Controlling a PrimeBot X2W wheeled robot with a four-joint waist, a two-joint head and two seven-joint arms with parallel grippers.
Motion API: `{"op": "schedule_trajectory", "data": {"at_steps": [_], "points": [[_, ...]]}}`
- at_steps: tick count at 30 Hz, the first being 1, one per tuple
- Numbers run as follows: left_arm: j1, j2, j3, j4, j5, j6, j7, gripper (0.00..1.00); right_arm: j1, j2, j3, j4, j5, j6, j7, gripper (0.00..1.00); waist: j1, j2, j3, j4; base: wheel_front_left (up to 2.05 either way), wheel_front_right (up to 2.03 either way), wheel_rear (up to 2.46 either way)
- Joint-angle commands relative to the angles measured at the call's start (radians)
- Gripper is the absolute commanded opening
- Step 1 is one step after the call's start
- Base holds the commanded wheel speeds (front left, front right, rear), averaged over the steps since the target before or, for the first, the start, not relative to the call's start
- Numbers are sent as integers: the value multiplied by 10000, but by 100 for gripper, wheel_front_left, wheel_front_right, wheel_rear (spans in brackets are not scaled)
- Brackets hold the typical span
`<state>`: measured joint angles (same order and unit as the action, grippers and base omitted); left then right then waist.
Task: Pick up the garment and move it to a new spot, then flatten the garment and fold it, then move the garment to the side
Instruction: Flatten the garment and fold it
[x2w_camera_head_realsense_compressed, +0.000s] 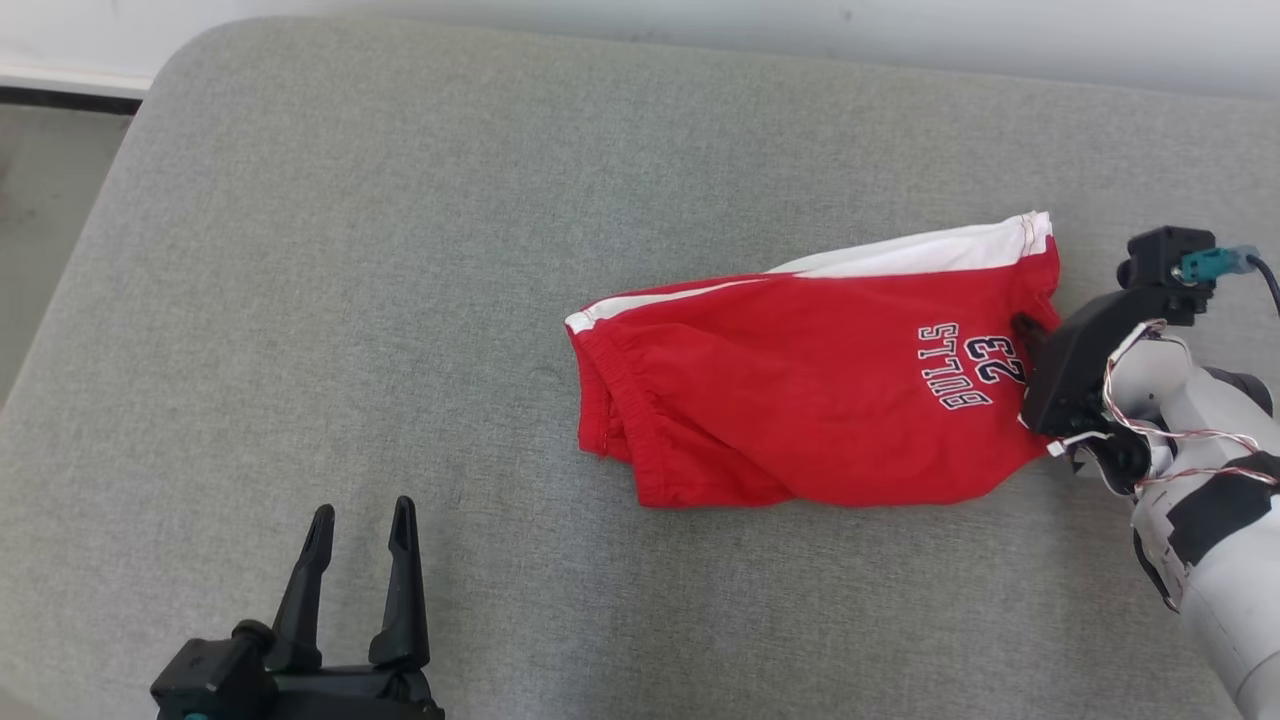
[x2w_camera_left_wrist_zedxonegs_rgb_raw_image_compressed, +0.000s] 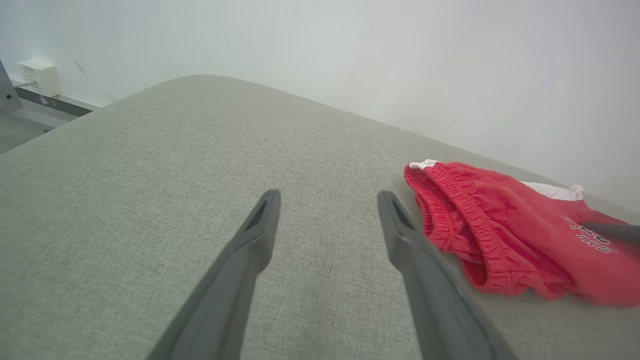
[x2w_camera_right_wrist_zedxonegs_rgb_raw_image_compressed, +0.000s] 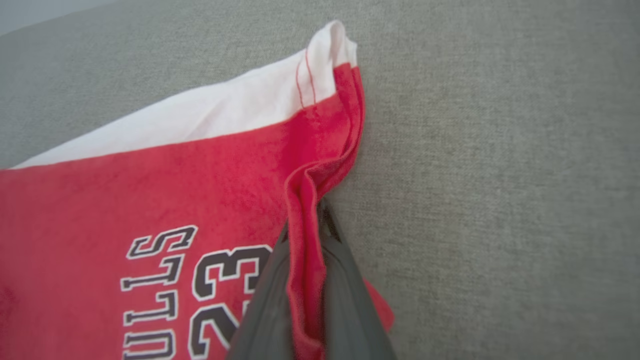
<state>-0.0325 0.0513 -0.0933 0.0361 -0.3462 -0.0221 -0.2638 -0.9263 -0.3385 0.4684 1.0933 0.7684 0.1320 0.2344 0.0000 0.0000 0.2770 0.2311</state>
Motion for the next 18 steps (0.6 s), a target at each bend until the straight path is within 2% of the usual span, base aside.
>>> {"op": "schedule_trajectory", "data": {"at_steps": [1,18], "points": [[172,-9,-16,-14,-3,30,2,100,231,-200,-11,104,-114,-31,-242,0,0,0,-206,-166,0,0,0],[469,-4,-51,14,-78,170,2,100,488,-1291,-473,-80,-915,-31,-1257,0,0,0,-1115,-1164,0,0,0]]}}
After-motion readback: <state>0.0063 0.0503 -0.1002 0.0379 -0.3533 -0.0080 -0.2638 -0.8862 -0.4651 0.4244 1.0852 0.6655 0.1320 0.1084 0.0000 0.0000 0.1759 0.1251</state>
